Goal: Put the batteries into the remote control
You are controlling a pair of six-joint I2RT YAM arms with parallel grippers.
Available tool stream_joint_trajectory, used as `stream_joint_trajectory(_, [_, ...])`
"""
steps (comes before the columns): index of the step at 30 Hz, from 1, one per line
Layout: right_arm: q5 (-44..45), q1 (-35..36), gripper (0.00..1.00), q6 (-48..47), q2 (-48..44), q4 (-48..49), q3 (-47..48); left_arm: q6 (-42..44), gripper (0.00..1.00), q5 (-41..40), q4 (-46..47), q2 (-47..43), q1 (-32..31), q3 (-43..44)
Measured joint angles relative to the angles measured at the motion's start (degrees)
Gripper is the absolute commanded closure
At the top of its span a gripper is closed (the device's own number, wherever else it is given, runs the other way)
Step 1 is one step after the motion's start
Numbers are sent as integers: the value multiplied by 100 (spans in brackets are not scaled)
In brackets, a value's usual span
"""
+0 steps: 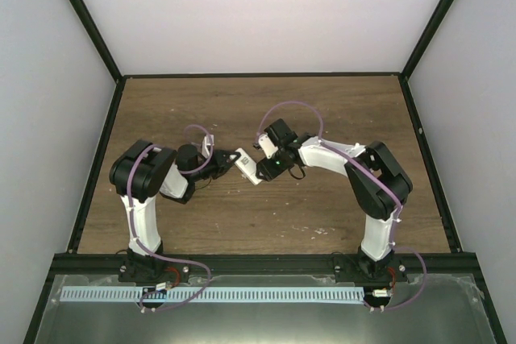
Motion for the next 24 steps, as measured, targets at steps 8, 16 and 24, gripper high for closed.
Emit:
stream_joint_trajectory(8, [-144, -22, 49, 63, 92, 162, 31, -2, 100, -90, 9, 4, 37, 0])
stream_joint_trajectory(16, [-330, -116, 49, 85, 142, 339, 31, -2, 100, -92, 7, 13, 52, 31])
stream_joint_trajectory(24, [-625, -295, 51, 107, 258, 737, 28, -122, 100, -79, 153, 120, 68, 42])
